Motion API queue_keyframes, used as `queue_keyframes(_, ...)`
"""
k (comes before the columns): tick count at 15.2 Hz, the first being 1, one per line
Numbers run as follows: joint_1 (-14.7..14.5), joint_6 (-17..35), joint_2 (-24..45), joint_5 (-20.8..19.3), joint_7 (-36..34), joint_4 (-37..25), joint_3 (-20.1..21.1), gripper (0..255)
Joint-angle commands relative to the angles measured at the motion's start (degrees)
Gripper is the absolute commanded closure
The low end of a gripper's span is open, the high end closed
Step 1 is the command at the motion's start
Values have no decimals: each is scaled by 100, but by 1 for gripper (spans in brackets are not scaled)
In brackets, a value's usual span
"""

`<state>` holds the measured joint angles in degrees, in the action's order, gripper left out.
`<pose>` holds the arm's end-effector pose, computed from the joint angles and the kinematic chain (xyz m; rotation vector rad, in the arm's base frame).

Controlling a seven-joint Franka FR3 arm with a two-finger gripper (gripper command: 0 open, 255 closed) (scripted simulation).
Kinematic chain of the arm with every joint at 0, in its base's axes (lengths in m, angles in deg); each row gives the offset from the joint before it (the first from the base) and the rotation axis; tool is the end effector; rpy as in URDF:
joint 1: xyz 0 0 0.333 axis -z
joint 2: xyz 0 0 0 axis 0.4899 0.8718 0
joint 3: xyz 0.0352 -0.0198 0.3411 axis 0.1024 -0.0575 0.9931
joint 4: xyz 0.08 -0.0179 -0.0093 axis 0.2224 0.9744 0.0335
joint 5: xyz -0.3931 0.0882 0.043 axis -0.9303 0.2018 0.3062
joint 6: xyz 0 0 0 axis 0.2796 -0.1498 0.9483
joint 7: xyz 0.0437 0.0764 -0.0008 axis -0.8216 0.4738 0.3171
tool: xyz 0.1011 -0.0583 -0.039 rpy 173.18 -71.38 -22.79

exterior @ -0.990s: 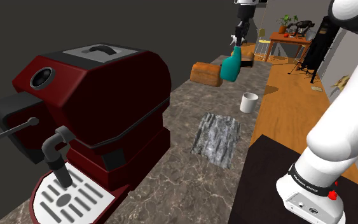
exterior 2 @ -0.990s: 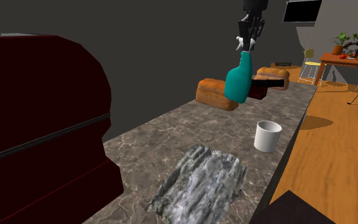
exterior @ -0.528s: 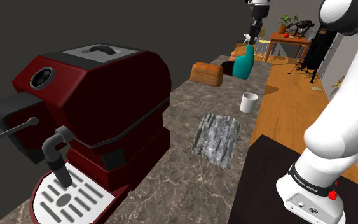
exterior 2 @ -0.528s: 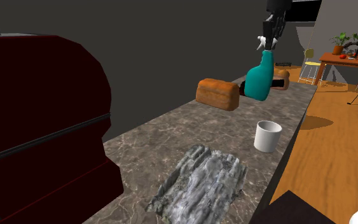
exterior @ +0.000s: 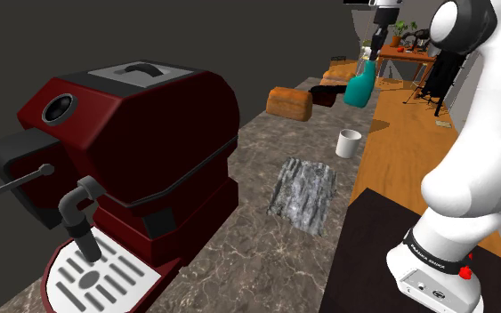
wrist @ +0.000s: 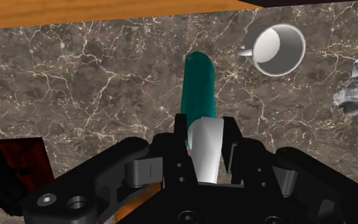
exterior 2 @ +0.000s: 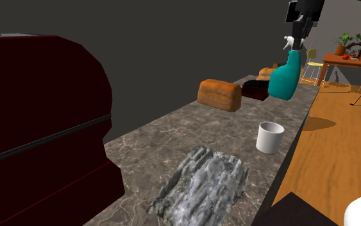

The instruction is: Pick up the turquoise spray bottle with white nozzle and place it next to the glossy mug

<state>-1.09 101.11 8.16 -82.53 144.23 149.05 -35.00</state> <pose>0.4684 -0.4354 0.6403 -3.1264 -0.2816 0.0102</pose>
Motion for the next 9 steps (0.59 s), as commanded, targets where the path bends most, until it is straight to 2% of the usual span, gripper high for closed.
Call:
queue_keyframes(1,240,-118,318,121,283,-421,-88,255)
queue_keyframes(2,301,-154,393,149,343,-528,-102,255)
queue_keyframes(9,192,525,133,59,319,401,-89,255)
